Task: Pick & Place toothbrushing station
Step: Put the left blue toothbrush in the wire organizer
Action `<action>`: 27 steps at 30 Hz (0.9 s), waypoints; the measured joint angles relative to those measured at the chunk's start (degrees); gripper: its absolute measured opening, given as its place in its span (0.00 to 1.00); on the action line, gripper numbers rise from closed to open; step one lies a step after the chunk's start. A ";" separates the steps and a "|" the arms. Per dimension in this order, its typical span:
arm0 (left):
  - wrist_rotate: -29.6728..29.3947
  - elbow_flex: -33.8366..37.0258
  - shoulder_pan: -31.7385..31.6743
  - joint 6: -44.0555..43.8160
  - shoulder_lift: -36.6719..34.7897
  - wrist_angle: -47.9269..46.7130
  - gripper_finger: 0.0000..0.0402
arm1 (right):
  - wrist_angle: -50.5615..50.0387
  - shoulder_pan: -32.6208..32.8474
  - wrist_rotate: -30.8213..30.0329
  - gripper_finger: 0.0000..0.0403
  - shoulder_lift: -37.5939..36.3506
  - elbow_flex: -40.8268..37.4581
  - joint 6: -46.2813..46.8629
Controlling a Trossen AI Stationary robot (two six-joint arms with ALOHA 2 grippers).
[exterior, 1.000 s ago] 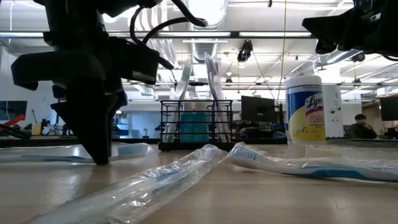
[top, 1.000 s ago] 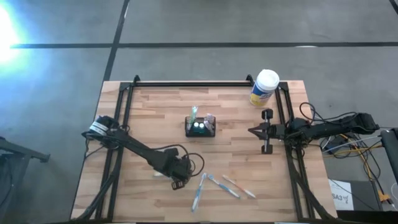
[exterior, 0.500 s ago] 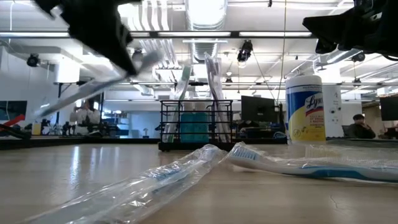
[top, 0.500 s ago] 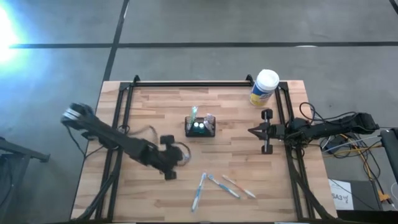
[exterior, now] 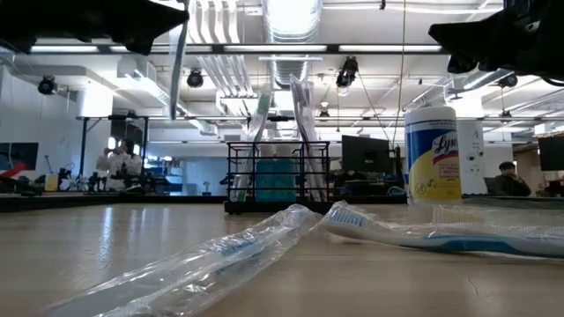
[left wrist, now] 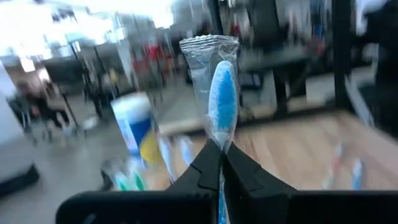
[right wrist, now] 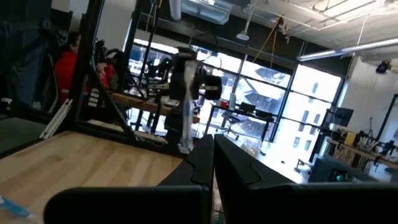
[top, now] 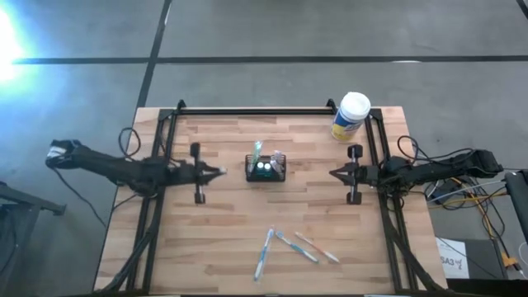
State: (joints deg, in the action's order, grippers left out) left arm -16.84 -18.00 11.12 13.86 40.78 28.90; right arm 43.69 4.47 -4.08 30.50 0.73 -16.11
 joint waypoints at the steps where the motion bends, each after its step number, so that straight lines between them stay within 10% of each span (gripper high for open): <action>1: 2.42 1.20 -2.12 0.04 -0.82 3.13 0.01 | 0.16 -0.02 0.00 0.02 -0.03 0.00 -0.40; 12: 27.81 1.61 -19.23 -6.25 9.48 21.67 0.00 | 2.59 -0.02 -0.02 0.02 -0.07 -0.02 -0.83; 27: 32.18 -8.89 -20.06 -6.01 24.48 21.61 0.00 | 4.59 -0.02 -0.63 0.02 -0.09 0.43 -3.24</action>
State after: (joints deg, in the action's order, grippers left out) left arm 15.34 -26.90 -8.94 7.85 65.26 50.51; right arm 48.28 4.45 -4.70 30.41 1.16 -19.35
